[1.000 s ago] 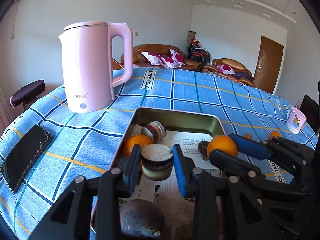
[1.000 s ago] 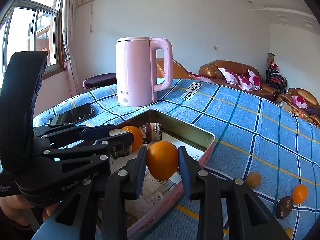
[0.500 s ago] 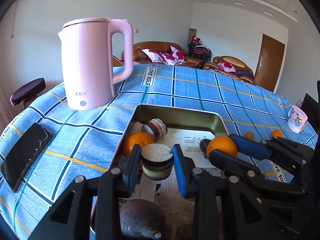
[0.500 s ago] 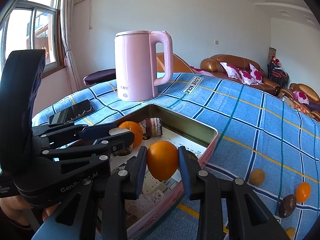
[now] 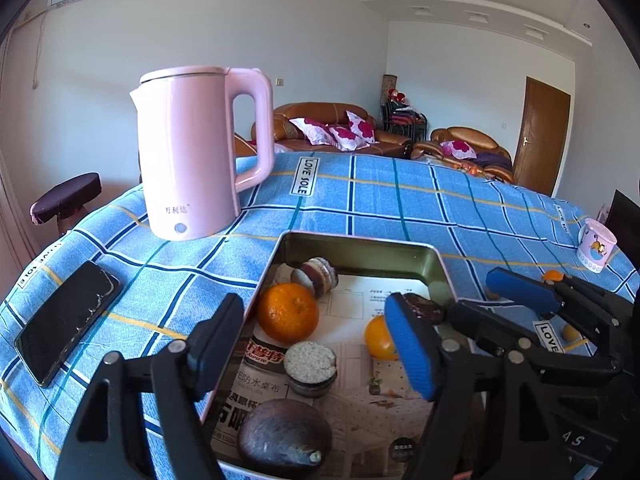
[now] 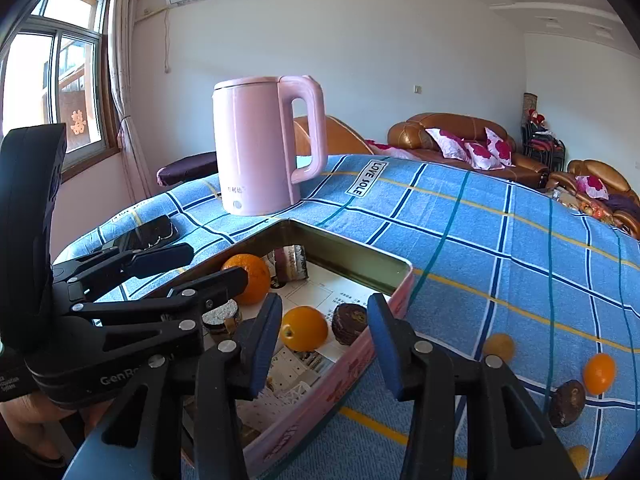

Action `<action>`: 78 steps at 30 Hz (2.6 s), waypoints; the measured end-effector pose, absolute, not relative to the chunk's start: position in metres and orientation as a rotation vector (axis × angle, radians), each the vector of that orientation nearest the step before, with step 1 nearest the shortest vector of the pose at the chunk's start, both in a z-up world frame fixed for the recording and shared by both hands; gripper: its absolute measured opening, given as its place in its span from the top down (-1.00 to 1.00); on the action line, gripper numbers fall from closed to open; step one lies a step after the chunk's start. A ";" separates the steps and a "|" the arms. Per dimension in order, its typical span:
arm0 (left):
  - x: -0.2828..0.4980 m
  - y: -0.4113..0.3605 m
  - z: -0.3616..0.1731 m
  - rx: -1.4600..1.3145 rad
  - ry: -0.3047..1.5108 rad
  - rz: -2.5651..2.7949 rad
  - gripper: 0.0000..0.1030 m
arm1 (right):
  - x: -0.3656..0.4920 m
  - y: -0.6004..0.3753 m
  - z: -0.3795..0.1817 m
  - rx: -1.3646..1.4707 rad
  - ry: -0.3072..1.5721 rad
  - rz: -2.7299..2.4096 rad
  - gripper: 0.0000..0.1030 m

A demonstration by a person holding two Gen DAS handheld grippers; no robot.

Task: Organize fruits
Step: 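Open the left tool to drop the cut half while the right tool releases the orange into the tin, then move both tools back toward the brown fruit and small yellow fruit, then grasp the dark brown fruit with the left tool while the right tool grasps a small yellow fruit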

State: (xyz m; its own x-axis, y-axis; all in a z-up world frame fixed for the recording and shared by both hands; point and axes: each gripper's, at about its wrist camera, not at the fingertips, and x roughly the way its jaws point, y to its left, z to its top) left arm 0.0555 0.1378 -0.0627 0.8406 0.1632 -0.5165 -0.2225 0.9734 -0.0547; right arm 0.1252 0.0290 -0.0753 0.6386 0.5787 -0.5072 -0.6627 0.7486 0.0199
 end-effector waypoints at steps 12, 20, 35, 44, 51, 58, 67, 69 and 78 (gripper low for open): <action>0.057 0.068 -0.046 -0.048 0.494 0.066 -0.65 | 0.125 -0.100 -0.070 -0.169 0.563 0.450 0.02; 0.074 0.017 -0.050 0.012 0.540 -0.038 -0.71 | 0.143 -0.150 -0.084 -0.139 0.674 0.372 0.02; 0.094 0.002 -0.057 0.039 0.588 -0.064 -0.71 | 0.160 -0.139 -0.111 -0.176 0.844 0.434 0.20; 0.110 -0.018 -0.056 0.039 0.622 -0.122 -0.71 | 0.160 -0.147 -0.106 -0.151 0.820 0.418 0.46; 0.138 -0.058 -0.067 0.058 0.698 -0.190 -0.66 | 0.177 -0.182 -0.095 -0.089 0.767 0.262 0.46; 0.170 -0.093 -0.094 0.090 0.822 -0.241 -0.30 | 0.188 -0.202 -0.097 -0.044 0.772 0.213 0.46; 0.184 -0.099 -0.103 0.074 0.881 -0.269 0.25 | 0.188 -0.202 -0.097 -0.029 0.767 0.248 0.45; 0.181 -0.098 -0.101 0.076 0.866 -0.269 0.25 | 0.186 -0.202 -0.096 -0.023 0.757 0.269 0.45; 0.169 -0.095 -0.088 0.076 0.779 -0.258 0.25 | 0.176 -0.198 -0.089 -0.044 0.701 0.308 0.45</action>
